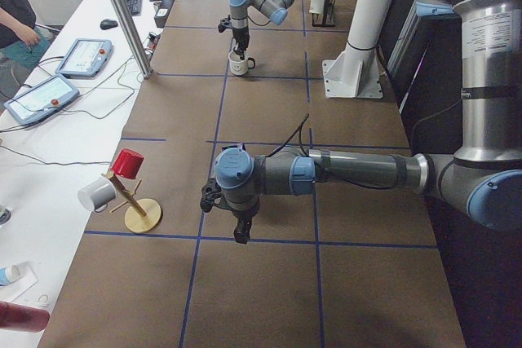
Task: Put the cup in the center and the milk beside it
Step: 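Release the mug and raise the right arm back out of view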
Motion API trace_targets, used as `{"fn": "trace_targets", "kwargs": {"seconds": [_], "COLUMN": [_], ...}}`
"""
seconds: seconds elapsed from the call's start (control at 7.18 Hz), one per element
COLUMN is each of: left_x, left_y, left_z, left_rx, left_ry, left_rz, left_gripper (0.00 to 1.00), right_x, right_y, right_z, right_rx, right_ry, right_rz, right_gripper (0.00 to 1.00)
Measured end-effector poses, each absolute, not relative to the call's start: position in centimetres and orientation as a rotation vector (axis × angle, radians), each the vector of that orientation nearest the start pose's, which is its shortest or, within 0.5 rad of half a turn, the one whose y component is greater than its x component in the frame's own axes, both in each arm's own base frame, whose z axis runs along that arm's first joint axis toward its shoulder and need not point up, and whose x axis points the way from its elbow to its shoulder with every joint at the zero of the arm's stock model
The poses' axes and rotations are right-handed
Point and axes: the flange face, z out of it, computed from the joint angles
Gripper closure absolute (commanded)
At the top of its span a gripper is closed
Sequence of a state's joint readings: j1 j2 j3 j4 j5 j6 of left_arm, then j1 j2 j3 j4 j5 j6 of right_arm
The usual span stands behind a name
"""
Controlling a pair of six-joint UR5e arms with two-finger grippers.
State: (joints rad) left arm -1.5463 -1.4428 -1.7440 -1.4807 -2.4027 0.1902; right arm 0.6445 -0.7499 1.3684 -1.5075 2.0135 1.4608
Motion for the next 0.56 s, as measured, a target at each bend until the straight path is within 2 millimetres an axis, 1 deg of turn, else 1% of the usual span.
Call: {"fn": "trace_targets", "kwargs": {"seconds": [0.14, 0.28, 0.42, 0.56], "left_x": [-4.9, -5.0, -5.0, -5.0], "left_y": [-43.6, -43.6, -43.8, -44.0], "left_z": [63.6, 63.5, 63.3, 63.1], "left_rx": [0.031, 0.035, 0.04, 0.047], "left_ry": [0.83, 0.825, 0.823, 0.822], "left_rz": [0.186, 0.188, 0.189, 0.189], "left_gripper": [0.0, 0.0, 0.0, 0.0], "right_x": [-54.7, -52.8, -50.3, -46.7], "right_y": [-53.7, -54.7, -55.9, -57.7], "right_z": [22.3, 21.3, 20.5, 20.3], "right_rx": [-0.136, -0.116, -0.087, -0.063], "right_ry": [-0.8, -0.818, -0.817, -0.806], "right_rz": [0.358, 0.36, 0.336, 0.286], "right_gripper": [0.0, 0.0, 0.0, 0.0]}}
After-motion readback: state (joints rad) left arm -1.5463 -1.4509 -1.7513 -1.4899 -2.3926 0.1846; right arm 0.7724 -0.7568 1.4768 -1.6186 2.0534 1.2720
